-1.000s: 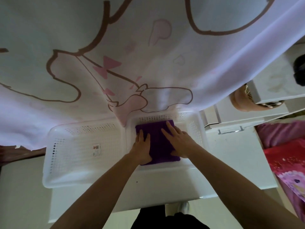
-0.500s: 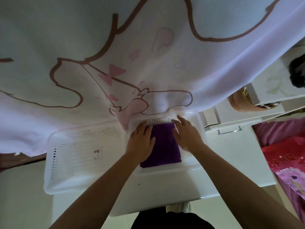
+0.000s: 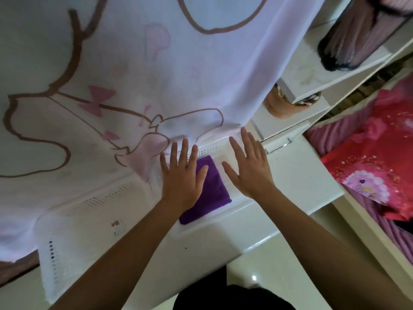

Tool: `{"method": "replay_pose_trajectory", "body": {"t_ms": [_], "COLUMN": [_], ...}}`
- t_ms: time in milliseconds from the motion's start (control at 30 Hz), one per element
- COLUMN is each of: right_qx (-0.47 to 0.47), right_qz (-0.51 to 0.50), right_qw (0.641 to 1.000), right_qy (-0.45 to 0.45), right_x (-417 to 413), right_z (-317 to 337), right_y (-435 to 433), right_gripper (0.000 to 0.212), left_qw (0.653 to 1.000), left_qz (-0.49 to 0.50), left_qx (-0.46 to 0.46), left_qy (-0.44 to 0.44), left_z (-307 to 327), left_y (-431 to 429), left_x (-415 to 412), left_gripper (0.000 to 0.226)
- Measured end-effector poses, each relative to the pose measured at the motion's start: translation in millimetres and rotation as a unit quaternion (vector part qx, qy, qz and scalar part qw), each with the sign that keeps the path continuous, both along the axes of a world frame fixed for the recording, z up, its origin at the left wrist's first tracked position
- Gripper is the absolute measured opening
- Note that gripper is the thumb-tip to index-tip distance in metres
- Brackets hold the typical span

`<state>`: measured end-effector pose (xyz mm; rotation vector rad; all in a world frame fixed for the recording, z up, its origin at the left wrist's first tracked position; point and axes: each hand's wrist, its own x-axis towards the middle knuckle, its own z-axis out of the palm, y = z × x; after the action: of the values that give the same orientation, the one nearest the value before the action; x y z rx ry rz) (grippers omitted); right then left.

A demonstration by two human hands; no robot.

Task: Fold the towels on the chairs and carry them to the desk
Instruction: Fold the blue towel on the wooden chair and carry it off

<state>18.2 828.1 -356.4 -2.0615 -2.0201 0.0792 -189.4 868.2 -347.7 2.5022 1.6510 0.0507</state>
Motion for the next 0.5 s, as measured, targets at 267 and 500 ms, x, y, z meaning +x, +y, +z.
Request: {"method": "replay_pose_trajectory", "body": {"t_ms": [267,500], "right_qx": [0.056,0.083], "right_qz": [-0.082,-0.236], "right_qw": [0.995,0.967], "right_qy": [-0.030,-0.053], "right_x": [47.1,95.4], "right_z": [75.5,121.9], "right_y": [-77.6,-264.7], "right_gripper": [0.067,0.069], "left_qw": [0.994,0.979], "left_qz": [-0.047,-0.153], "left_qx": [0.093,0.100], "left_qy": [-0.013,-0.095], "left_z": [72.5,125.9], "left_y": [-35.6,-170.4], "left_x": [53.6,127.2], "left_gripper": [0.068,0.074]}}
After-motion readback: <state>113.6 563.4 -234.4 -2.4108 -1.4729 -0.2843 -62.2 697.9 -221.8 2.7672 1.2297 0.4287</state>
